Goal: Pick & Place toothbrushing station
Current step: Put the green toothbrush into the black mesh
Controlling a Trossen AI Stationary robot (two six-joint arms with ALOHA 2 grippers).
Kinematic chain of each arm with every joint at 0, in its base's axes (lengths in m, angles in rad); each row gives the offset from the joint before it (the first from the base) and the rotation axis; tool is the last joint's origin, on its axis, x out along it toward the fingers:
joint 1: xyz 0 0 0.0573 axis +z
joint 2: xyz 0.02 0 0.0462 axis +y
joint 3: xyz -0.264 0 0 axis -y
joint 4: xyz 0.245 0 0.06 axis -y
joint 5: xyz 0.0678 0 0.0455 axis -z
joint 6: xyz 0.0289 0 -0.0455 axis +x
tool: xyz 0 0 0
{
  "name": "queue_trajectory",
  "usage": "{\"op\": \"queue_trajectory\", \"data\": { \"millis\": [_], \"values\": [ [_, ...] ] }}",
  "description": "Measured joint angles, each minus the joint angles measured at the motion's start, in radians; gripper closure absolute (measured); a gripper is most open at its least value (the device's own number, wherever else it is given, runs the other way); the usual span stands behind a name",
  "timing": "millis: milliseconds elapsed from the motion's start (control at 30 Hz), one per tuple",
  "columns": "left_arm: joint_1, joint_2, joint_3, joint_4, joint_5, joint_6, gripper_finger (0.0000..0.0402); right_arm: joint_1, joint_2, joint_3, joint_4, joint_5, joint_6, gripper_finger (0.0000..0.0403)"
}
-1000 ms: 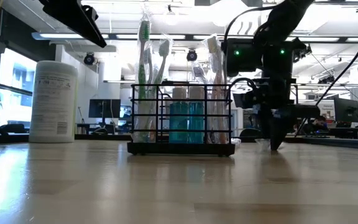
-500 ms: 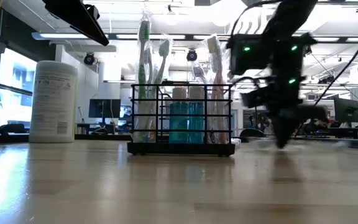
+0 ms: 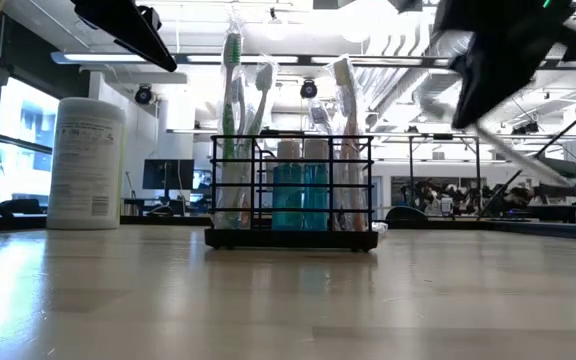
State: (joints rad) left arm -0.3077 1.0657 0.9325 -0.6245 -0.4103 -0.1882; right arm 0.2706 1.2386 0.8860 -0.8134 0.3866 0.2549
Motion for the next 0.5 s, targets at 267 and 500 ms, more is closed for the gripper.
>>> {"op": "queue_trajectory", "data": {
  "millis": [267,500],
  "values": [
    [0.000,0.000,0.000,0.061,0.000,0.000,0.0219,0.243,-0.132,0.001,0.131,0.197,0.084,0.0393],
    [0.000,0.000,0.000,0.087,0.000,-0.002,0.0219,0.354,-0.113,0.002,0.359,0.325,0.024,0.0393]
  ]
}}
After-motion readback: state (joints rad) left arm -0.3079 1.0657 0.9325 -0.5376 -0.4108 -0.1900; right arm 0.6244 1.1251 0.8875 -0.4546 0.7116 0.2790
